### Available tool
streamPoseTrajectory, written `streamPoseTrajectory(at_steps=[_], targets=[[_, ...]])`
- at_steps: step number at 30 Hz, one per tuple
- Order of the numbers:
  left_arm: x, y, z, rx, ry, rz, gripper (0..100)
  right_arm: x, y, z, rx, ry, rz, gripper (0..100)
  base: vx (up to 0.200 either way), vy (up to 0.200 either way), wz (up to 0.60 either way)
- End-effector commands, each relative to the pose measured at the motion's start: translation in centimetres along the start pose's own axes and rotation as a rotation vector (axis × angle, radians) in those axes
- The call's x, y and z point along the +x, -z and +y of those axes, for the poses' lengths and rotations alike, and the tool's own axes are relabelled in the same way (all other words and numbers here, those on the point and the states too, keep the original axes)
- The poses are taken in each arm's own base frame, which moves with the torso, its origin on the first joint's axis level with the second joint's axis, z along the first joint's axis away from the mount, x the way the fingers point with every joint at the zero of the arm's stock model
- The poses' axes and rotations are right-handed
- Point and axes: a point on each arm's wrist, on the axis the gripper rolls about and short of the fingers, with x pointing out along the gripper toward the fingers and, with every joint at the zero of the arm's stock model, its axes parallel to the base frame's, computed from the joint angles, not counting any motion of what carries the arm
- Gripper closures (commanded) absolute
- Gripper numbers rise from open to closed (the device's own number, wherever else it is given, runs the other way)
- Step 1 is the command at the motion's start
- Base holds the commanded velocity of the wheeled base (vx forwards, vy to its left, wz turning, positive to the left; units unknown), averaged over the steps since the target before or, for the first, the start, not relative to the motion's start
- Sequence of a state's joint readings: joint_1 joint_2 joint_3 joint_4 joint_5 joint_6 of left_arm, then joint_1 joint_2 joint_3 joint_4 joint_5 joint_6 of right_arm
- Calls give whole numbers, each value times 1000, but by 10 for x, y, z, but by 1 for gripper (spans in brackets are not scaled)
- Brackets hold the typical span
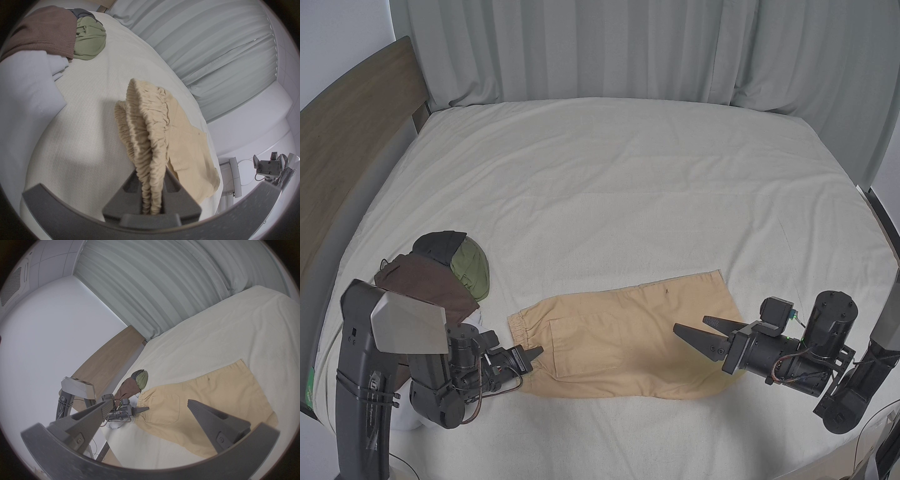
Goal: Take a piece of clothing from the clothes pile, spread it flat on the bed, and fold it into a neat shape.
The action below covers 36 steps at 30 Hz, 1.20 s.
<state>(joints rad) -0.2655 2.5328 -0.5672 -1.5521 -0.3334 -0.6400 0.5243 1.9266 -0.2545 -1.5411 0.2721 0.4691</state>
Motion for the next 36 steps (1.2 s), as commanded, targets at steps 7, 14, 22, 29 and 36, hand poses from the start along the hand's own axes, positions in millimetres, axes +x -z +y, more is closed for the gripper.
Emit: streamPoseTrajectory(at_steps=[7,14,22,29,36], targets=[[-3,-1,-2,1,6,-1,100,0,1,0,1,1,2,0,0,0,0],[-8,-1,-3,30,9,7,100,0,0,-1,1,3,1,0,0,0,0],[-24,-2,-11,31,43,50,100,-1,0,-2,2,7,-1,0,0,0,0],[-40,-9,-14,41,89,70,100,-1,0,-2,2,7,-1,0,0,0,0],[-43,-9,-11,53,89,78,100,-1,0,-2,3,8,2,0,0,0,0]])
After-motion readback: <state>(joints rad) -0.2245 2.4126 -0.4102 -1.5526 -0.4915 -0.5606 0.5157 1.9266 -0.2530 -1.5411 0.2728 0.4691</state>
